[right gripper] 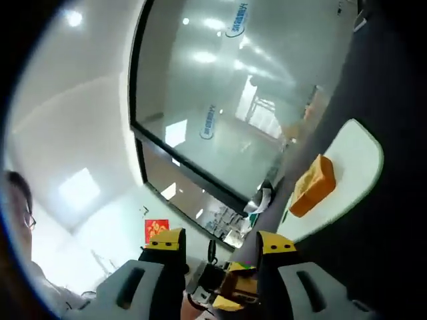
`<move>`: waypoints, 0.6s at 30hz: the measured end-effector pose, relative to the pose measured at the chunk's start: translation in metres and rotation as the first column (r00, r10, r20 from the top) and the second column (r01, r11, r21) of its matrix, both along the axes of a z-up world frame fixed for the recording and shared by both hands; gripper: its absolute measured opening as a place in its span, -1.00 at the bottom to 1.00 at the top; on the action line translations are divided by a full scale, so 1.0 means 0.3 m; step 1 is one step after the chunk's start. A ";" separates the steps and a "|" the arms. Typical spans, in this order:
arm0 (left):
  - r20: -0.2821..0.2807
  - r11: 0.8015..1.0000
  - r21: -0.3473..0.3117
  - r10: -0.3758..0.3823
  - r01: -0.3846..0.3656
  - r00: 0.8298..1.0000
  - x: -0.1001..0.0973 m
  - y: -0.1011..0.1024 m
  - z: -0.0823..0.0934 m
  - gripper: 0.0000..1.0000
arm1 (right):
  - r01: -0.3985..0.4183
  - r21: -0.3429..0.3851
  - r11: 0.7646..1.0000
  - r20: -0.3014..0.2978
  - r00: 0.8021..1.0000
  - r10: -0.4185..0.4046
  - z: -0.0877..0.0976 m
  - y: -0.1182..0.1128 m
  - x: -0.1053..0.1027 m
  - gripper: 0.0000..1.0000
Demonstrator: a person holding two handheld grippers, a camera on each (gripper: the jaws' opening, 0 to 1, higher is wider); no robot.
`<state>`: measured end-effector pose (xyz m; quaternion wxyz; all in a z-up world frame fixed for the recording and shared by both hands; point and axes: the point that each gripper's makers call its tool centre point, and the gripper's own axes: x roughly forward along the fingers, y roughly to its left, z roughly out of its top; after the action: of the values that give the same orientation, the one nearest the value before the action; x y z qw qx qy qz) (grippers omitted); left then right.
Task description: Sprinkle pepper
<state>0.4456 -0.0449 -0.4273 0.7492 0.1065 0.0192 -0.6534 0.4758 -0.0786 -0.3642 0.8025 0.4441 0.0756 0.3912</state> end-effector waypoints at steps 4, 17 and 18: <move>-0.027 0.999 -0.014 -0.045 0.045 0.999 -0.019 -0.019 0.005 -0.59 | -0.040 -0.025 0.999 0.025 0.999 0.041 0.024 0.003 0.017 -0.28; -0.081 0.990 -0.067 -0.131 0.126 0.988 -0.011 -0.035 0.004 -0.59 | -0.312 -0.102 0.945 0.008 0.949 0.314 0.019 0.119 0.018 -0.35; -0.079 0.989 -0.073 -0.135 0.130 0.988 -0.013 -0.032 0.004 -0.59 | -0.333 -0.089 0.939 -0.014 0.943 0.333 0.015 0.131 0.018 -0.35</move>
<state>0.4417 -0.0545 -0.4260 0.7058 0.0547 0.0215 -0.7060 0.4811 -0.0392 -0.3598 0.7441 0.3879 0.1668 0.5177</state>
